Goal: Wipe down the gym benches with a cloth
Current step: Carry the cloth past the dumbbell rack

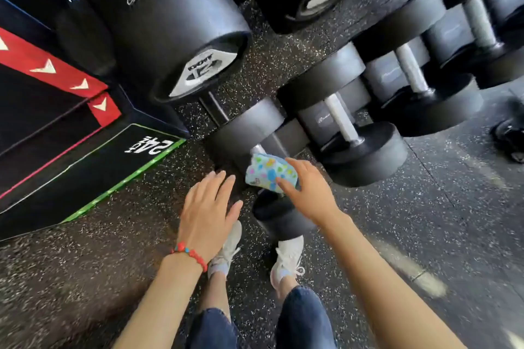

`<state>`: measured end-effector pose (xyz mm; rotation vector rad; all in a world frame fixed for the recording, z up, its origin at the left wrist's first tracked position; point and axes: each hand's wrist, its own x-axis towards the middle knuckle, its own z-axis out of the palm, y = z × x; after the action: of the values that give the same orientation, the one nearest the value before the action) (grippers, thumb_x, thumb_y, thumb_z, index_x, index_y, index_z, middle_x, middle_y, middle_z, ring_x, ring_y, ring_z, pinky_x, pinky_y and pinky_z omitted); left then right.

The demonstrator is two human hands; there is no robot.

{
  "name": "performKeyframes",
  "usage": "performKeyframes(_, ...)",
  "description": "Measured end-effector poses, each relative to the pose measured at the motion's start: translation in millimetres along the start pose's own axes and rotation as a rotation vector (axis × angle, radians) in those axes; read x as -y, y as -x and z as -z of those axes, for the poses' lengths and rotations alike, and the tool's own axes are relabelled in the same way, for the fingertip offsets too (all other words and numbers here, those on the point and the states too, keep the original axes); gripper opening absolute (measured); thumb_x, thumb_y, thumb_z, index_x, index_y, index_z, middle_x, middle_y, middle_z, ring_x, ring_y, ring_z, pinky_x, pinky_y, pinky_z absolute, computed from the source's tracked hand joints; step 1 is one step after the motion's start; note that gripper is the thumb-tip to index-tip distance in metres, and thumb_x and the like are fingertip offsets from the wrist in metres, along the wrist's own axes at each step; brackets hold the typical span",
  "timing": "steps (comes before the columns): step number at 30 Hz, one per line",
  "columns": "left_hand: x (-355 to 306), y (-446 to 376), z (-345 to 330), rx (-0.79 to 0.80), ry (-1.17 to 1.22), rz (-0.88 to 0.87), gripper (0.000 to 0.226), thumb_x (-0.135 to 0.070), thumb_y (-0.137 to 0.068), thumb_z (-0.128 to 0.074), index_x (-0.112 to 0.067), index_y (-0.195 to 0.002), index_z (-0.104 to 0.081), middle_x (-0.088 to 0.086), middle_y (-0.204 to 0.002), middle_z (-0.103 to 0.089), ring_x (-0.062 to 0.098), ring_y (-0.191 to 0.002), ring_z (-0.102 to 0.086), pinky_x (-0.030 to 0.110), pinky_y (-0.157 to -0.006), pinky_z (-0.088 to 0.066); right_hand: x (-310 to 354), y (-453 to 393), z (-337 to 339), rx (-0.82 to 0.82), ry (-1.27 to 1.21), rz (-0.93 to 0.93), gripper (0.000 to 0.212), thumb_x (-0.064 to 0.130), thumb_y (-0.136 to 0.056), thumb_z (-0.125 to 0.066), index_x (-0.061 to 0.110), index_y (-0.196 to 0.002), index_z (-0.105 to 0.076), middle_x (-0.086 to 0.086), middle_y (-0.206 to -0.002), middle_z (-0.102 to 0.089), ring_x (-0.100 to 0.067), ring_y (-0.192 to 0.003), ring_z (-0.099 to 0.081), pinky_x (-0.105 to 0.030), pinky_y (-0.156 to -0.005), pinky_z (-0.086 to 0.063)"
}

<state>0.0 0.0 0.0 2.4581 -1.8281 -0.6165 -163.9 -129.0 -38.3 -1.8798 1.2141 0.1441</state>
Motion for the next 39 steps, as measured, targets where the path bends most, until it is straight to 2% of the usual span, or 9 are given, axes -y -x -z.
performKeyframes(5,14,-8,-36,0.008,0.019,0.052,0.053,-0.037,-0.086,-0.037,-0.002,-0.117,-0.063,0.017,-0.119,-0.063,0.035,-0.111,-0.058,0.051,-0.087,-0.048,-6,-48,-19,0.006,-0.029,-0.022,0.059,0.037,-0.086,-0.061,0.012,-0.135,-0.040,-0.008,-0.133,-0.048,-0.024,-0.123,-0.043,-0.033,-0.101,-0.032)
performKeyframes(11,21,-9,-56,0.068,0.045,0.063,0.053,-0.038,-0.087,-0.037,-0.004,-0.121,-0.060,0.015,-0.123,-0.060,0.034,-0.115,-0.055,0.051,-0.088,-0.047,-17,-86,-46,0.208,-0.022,-0.052,0.084,0.058,-0.072,-0.066,0.020,-0.140,-0.033,-0.003,-0.138,-0.045,-0.022,-0.124,-0.044,-0.037,-0.102,-0.037)
performKeyframes(15,21,-7,-61,0.082,0.041,0.072,0.052,-0.038,-0.088,-0.036,-0.005,-0.120,-0.061,0.014,-0.122,-0.061,0.033,-0.114,-0.056,0.049,-0.088,-0.047,-21,-92,-47,0.291,0.049,-0.083,0.083,0.063,-0.069,-0.065,0.023,-0.136,-0.035,-0.005,-0.122,-0.058,-0.025,-0.109,-0.055,-0.039,-0.092,-0.044)
performKeyframes(21,18,-8,-58,0.115,0.068,0.055,0.052,-0.038,-0.088,-0.035,-0.005,-0.119,-0.061,0.014,-0.121,-0.062,0.033,-0.113,-0.057,0.050,-0.087,-0.048,-26,-95,-35,0.365,0.123,-0.070,0.068,0.061,-0.068,-0.069,0.022,-0.120,-0.049,0.002,-0.098,-0.060,-0.020,-0.097,-0.058,-0.036,-0.084,-0.046)
performKeyframes(24,17,-7,-54,0.118,0.067,0.050,0.052,-0.038,-0.089,-0.035,-0.005,-0.119,-0.061,0.014,-0.121,-0.061,0.032,-0.114,-0.057,0.049,-0.088,-0.048,-28,-91,-32,0.320,0.137,-0.060,0.054,0.062,-0.068,-0.069,0.020,-0.098,-0.054,0.004,-0.085,-0.055,-0.020,-0.083,-0.054,-0.034,-0.072,-0.044)
performKeyframes(29,17,-5,-46,0.124,0.069,0.035,0.057,-0.044,-0.094,-0.027,-0.006,-0.121,-0.059,0.013,-0.122,-0.060,0.031,-0.116,-0.055,0.049,-0.089,-0.047,-25,-73,-32,0.156,0.117,-0.021,0.048,0.052,-0.072,-0.070,0.021,-0.061,-0.035,0.007,-0.062,-0.040,-0.021,-0.067,-0.044,-0.030,-0.059,-0.029)
performKeyframes(31,15,-3,-41,0.119,0.063,0.022,0.061,-0.046,-0.097,-0.021,-0.006,-0.120,-0.060,0.013,-0.121,-0.060,0.031,-0.115,-0.056,0.048,-0.090,-0.047,-21,-63,-29,0.074,0.010,-0.084,0.046,0.048,-0.071,-0.072,0.019,-0.059,-0.039,0.006,-0.057,-0.042,-0.021,-0.063,-0.046,-0.031,-0.057,-0.032)
performKeyframes(34,11,-1,-31,0.099,0.057,-0.001,0.055,-0.042,-0.093,-0.029,-0.006,-0.119,-0.061,0.014,-0.120,-0.061,0.031,-0.114,-0.057,0.047,-0.088,-0.048,-12,-45,-16,-0.039,-0.243,-0.216,0.042,0.045,-0.070,-0.074,0.018,-0.056,-0.045,0.006,-0.053,-0.048,-0.012,-0.053,-0.046,-0.029,-0.052,-0.036)
performKeyframes(39,5,4,-5,0.083,0.062,-0.047,0.051,-0.038,-0.090,-0.034,-0.006,-0.119,-0.061,0.013,-0.120,-0.062,0.032,-0.113,-0.057,0.048,-0.088,-0.047,13,3,9,-0.112,-0.628,-0.304,0.021,0.037,-0.080,-0.069,0.020,-0.068,-0.064,-0.005,-0.073,-0.071,-0.014,-0.065,-0.068,-0.029,-0.061,-0.055)
